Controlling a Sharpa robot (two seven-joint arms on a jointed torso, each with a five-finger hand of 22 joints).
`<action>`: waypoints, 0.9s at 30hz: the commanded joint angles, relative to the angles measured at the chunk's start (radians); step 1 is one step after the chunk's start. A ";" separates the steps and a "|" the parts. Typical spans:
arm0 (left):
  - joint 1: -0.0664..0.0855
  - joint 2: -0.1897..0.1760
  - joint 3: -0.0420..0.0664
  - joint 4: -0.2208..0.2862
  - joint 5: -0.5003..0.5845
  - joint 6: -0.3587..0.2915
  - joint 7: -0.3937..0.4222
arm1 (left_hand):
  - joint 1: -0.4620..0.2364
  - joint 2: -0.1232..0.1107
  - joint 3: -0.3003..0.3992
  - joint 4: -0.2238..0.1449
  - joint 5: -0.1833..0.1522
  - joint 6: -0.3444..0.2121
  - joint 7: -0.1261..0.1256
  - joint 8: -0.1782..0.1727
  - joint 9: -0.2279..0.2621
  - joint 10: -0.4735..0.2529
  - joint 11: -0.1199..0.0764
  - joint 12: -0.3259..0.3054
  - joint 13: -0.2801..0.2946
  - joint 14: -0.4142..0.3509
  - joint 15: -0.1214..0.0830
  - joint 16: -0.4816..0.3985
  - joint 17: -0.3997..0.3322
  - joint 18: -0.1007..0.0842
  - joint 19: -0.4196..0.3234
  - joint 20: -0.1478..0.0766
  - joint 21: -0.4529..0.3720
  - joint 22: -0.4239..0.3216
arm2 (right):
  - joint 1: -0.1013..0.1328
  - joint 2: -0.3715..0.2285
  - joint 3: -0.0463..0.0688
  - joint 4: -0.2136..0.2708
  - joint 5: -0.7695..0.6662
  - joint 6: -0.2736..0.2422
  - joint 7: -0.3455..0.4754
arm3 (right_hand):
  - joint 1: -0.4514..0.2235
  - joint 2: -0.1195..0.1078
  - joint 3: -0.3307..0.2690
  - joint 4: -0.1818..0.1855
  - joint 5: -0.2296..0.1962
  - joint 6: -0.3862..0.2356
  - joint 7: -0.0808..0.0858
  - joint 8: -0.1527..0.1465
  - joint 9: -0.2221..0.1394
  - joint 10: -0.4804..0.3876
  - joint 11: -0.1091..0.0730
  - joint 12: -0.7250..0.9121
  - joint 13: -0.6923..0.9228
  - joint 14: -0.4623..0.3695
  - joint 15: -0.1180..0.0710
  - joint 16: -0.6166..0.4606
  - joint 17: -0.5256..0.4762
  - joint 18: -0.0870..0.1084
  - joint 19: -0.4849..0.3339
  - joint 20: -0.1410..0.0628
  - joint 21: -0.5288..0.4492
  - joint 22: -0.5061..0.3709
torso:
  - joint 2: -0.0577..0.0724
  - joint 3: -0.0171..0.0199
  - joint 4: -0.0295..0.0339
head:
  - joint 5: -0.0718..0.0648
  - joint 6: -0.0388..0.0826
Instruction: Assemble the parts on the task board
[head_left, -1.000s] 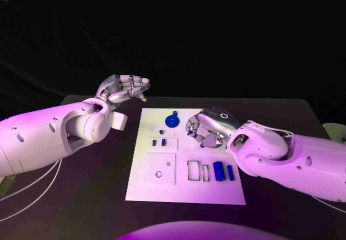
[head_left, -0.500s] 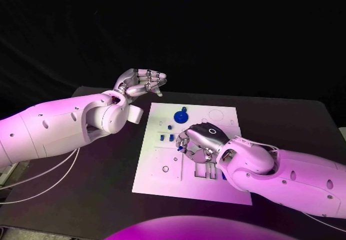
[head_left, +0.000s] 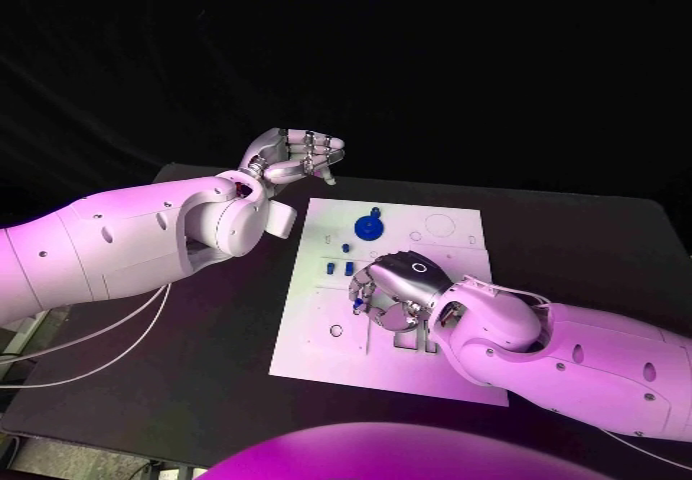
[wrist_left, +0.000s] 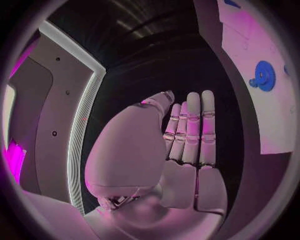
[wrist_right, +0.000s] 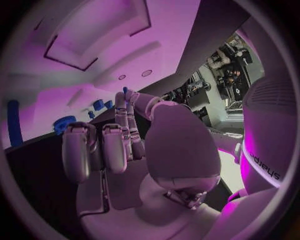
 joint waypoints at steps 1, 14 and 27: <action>0.001 0.003 0.001 0.000 0.006 0.014 0.003 | -0.004 -0.007 0.006 0.002 0.005 -0.004 0.005 0.004 -0.002 -0.006 -0.001 0.001 -0.001 -0.005 0.002 -0.004 -0.001 0.009 -0.006 -0.001 0.006 0.001 | -0.002 0.003 -0.001 -0.003 -0.010 0.041 0.002 | -0.011 0.000 -0.005 0.003 0.003 0.003 -0.001 0.003 0.032 -0.002 0.005 -0.007 0.000 0.058 -0.006 0.001 0.018 -0.012 0.044 -0.005 -0.006 0.200 | 0.000 0.0002 -0.0004 | 0.001 -0.003; 0.001 0.004 0.001 -0.002 0.006 0.016 0.000 | -0.004 -0.007 0.006 0.002 0.005 -0.004 0.005 0.004 -0.002 -0.006 -0.001 0.001 -0.001 -0.005 0.002 -0.004 -0.001 0.009 -0.006 -0.001 0.006 0.001 | -0.004 0.007 -0.004 -0.015 -0.022 0.054 -0.005 | -0.013 -0.001 -0.006 0.003 0.004 0.002 -0.001 0.002 0.032 -0.002 0.005 -0.008 0.000 0.058 -0.006 0.001 0.018 -0.012 0.044 -0.005 -0.006 0.200 | 0.000 0.0009 -0.0003 | 0.004 -0.007; 0.001 0.005 0.001 -0.002 0.006 0.018 -0.003 | -0.004 -0.007 0.006 0.002 0.005 -0.004 0.005 0.004 -0.002 -0.006 -0.001 0.001 -0.001 -0.005 0.002 -0.004 -0.001 0.009 -0.006 -0.001 0.006 0.001 | -0.010 0.019 -0.004 -0.028 -0.026 0.044 0.000 | -0.013 0.000 -0.006 0.003 0.005 0.002 -0.001 0.002 0.032 -0.002 0.005 -0.008 0.000 0.058 -0.006 0.001 0.017 -0.012 0.044 -0.005 -0.006 0.200 | 0.001 -0.0003 0.0005 | 0.003 -0.009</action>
